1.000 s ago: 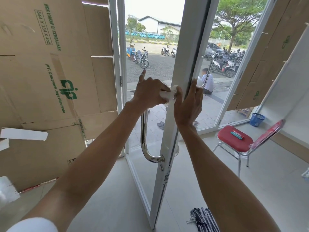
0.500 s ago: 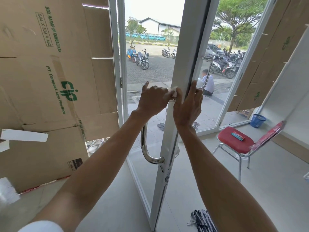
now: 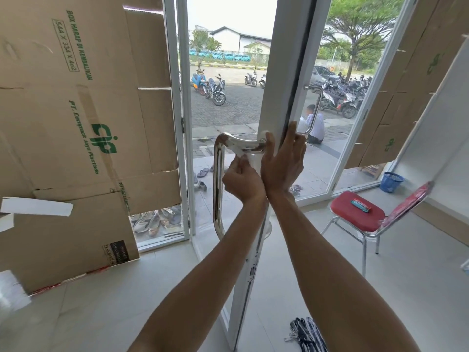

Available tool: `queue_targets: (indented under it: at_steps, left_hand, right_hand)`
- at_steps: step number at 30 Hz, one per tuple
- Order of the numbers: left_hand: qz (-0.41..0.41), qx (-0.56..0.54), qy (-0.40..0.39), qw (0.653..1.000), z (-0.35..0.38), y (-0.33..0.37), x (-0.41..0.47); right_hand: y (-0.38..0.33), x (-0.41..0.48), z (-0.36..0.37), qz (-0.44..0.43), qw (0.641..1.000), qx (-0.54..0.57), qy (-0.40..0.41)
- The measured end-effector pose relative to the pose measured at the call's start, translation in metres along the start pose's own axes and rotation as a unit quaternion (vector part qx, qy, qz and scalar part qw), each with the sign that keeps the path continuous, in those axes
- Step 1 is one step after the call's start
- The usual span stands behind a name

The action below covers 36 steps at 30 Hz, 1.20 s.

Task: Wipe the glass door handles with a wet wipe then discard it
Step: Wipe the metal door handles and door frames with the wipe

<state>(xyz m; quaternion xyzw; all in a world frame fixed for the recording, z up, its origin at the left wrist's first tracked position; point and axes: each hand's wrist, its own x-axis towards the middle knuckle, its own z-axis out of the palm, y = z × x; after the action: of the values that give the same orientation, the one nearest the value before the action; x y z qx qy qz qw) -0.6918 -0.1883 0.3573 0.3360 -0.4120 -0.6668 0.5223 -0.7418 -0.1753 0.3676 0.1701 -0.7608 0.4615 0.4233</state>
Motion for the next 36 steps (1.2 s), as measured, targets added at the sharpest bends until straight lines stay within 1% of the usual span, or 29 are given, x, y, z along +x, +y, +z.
queue_targets:
  at_steps: [1,2,3,4,5,9,13,15,20,22,25,29,32,34,36]
  left_hand:
    - [-0.071,-0.026,-0.022,0.997,0.003,0.003,0.001]
    - [-0.139,-0.066,-0.049,0.987,0.005,0.007,0.001]
    - [-0.2,-0.12,-0.076,0.969,0.003,0.013,0.002]
    - [-0.245,-0.167,-0.101,0.95,0.0,0.017,0.006]
    - [-0.269,-0.2,-0.121,0.934,-0.003,0.02,0.012]
    - [-0.291,-0.254,-0.194,0.902,-0.013,0.032,0.038]
    - [-0.264,-0.262,-0.254,0.893,-0.013,0.031,0.036]
    - [-0.268,-0.281,-0.271,0.881,-0.015,0.027,0.033]
    - [-0.302,-0.302,-0.279,0.86,-0.028,0.029,0.025]
    - [-0.315,-0.315,-0.268,0.854,-0.031,0.032,0.028]
    - [-0.335,-0.334,-0.232,0.85,-0.033,0.039,0.041]
    - [-0.363,-0.386,-0.189,0.827,-0.039,0.045,0.056]
    - [-0.386,-0.425,-0.169,0.801,-0.045,0.049,0.068]
    - [-0.403,-0.428,-0.156,0.794,-0.047,0.054,0.072]
    - [-0.412,-0.434,-0.125,0.791,-0.048,0.057,0.078]
  right_hand:
    - [0.0,0.0,-0.001,0.0,1.0,0.001,-0.003]
    - [0.0,0.001,-0.001,0.002,1.0,0.002,-0.006]
    - [0.0,0.001,-0.002,0.003,1.0,0.002,-0.01]
    - [0.0,0.001,-0.002,0.003,1.0,0.002,-0.011]
    - [-0.001,0.001,-0.003,0.002,1.0,0.002,-0.01]
    - [-0.001,0.001,-0.003,0.006,1.0,0.004,-0.003]
    - [-0.002,-0.001,-0.001,0.012,1.0,0.001,-0.005]
    - [-0.003,-0.002,0.0,0.009,1.0,-0.001,-0.002]
    - [-0.005,-0.004,0.0,0.01,1.0,-0.001,-0.002]
    - [-0.006,-0.004,-0.001,0.009,1.0,-0.002,0.003]
    - [-0.005,-0.003,-0.001,-0.003,1.0,-0.005,0.009]
    - [-0.002,0.0,-0.001,-0.017,1.0,-0.009,0.01]
    - [0.0,0.001,0.0,-0.02,1.0,-0.01,0.016]
    - [0.001,0.001,0.001,-0.02,1.0,-0.01,0.017]
    - [0.003,0.002,0.002,-0.02,1.0,-0.008,0.018]
